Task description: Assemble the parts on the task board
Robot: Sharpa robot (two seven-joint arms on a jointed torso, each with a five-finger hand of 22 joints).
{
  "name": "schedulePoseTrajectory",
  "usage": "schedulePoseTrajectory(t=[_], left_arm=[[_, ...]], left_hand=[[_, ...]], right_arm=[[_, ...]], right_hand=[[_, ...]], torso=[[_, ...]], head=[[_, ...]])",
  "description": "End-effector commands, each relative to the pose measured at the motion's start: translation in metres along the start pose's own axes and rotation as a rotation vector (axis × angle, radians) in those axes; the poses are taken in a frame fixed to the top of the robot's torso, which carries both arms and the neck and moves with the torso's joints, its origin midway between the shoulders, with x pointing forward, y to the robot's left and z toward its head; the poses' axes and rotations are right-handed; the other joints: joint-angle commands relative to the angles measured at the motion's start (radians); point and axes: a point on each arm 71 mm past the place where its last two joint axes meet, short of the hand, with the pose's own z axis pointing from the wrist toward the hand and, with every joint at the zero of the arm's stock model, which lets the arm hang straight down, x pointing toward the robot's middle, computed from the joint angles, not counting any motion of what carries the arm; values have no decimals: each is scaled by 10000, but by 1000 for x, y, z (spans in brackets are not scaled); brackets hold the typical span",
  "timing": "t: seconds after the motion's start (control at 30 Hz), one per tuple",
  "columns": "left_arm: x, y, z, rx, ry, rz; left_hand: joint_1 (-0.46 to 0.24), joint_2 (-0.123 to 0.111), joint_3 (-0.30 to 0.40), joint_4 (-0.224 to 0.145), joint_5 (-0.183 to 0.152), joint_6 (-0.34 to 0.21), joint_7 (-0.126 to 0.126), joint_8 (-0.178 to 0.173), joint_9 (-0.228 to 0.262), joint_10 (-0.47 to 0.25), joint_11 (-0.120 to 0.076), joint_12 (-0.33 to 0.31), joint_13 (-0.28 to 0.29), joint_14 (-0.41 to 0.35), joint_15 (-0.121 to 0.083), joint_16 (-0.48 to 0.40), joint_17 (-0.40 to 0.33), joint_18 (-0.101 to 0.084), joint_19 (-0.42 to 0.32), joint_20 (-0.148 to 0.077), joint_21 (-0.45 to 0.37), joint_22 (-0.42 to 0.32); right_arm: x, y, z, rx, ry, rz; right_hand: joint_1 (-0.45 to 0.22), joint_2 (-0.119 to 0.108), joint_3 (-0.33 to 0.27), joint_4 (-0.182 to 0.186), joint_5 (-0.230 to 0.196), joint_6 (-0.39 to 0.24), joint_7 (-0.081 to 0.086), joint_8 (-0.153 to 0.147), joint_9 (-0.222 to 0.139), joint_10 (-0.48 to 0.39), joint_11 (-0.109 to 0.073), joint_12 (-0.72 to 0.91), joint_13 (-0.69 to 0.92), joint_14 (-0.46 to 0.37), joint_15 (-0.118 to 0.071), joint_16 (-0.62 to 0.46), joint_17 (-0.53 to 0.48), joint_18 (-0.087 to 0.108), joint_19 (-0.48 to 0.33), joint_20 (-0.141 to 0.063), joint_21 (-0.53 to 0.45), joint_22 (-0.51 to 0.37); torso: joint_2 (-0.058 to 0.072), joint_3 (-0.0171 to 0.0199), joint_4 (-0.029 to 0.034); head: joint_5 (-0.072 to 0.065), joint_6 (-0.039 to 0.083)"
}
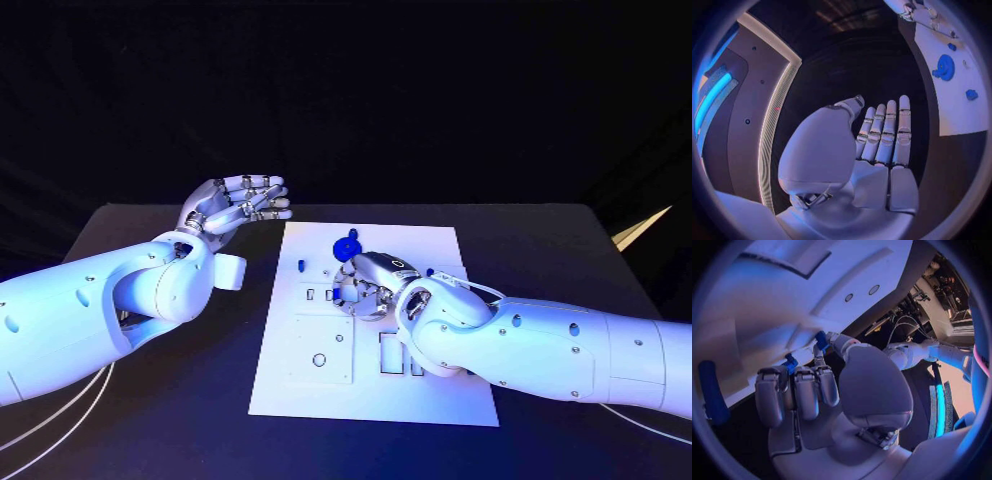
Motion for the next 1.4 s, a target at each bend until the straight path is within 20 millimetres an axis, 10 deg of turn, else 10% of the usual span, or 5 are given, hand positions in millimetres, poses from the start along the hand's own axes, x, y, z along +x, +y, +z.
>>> schedulePoseTrajectory(t=[0.03, 0.7, 1.17, 1.4], left_arm=[[1, -1, 0, 19, 51, -28], [1, 1, 1, -6, 42, -21], [0, 1, 1, -15, 30, -12], [0, 1, 1, -23, 26, -9]], left_hand=[[-244, -166, 63, -24, -22, -117, 171, -105, 105, -62, 68, -60, 97, -63, -33, -156, 185, 104, 4, 0, 168, 137], [-244, -166, 63, -24, -22, -117, 171, -105, 105, -62, 68, -60, 97, -63, -33, -156, 185, 104, 4, 0, 168, 137], [-260, -167, 73, -35, -21, -121, 174, -108, 106, -65, 68, -65, 95, -66, -33, -169, 199, 105, -1, 1, 172, 135], [-260, -167, 73, -35, -21, -121, 174, -108, 106, -65, 68, -65, 95, -66, -33, -169, 199, 105, -1, 1, 172, 135]], right_arm=[[2, 0, 0, -15, 62, -36], [2, -2, 1, 3, 97, -108], [2, -1, 1, -82, 109, -112], [1, -1, 0, -157, -46, -68]], right_hand=[[-245, 120, 513, -117, 18, 199, -27, 426, 360, 394, -34, 118, 2021, 1007, -4, 136, 2792, -328, 1030, -6, 183, 2669], [-359, -107, 486, -144, -170, -90, 97, 264, 231, 213, 61, -76, 1861, 1007, 64, 136, 2792, -302, 979, 36, 82, 2607], [-621, -463, 168, 28, -1835, -710, 367, -210, -147, -181, 323, -484, 1511, 1007, 299, 136, 2792, -268, 914, 257, -55, 2530], [-549, -600, -601, 191, -1844, -1141, 494, -587, -363, -448, 435, -747, 1260, 1007, 398, 136, 2792, -245, 870, 347, -150, 2478]], torso=[[0, -3, 2], [1, -4, -9], [-8, 0, 0], [-2, 0, -4]], head=[[12, -12], [-28, -16], [-46, -22], [-44, 0]])
